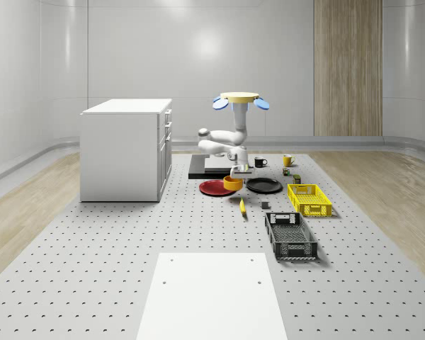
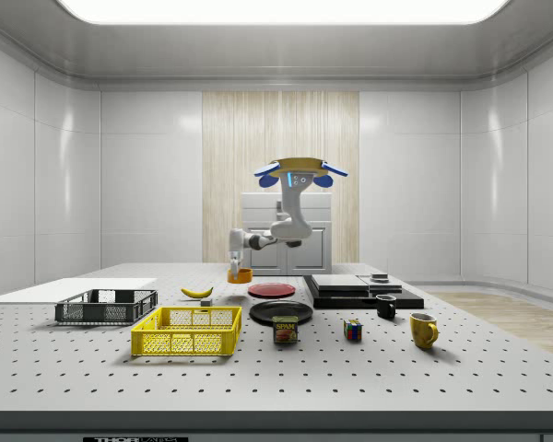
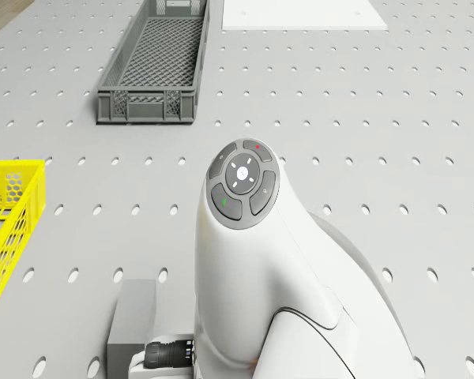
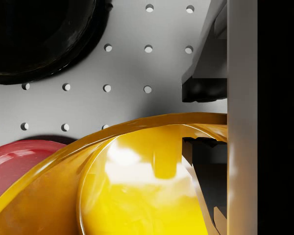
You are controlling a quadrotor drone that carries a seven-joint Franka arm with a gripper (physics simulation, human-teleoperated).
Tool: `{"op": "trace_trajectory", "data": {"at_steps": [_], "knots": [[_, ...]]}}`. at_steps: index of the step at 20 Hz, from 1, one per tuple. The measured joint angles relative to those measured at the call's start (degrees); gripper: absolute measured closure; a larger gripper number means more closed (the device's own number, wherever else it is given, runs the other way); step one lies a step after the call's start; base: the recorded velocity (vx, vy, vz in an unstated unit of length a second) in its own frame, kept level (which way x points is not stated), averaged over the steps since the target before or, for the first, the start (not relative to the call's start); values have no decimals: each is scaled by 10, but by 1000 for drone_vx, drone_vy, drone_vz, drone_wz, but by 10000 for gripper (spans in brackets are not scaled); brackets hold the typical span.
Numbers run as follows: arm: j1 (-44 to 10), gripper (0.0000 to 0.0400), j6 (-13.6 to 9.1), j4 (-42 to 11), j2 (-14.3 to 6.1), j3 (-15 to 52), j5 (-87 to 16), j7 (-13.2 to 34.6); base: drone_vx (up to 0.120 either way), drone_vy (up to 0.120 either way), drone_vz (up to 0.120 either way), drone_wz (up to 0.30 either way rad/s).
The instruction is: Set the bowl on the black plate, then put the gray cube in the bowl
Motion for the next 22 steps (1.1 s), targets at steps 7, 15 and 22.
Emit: {"op": "trace_trajectory", "data": {"at_steps": [7, 15, 22], "knots": [[0, 296, 1, 0, -1, 0, 1, 0, -120, 120, 0, 0], [-1, 296, 2, 0, -3, 0, 1, 0, -120, 120, 0, 0], [-1, 296, 3, 0, -3, 0, 1, 0, -120, 120, 0, 0]]}}
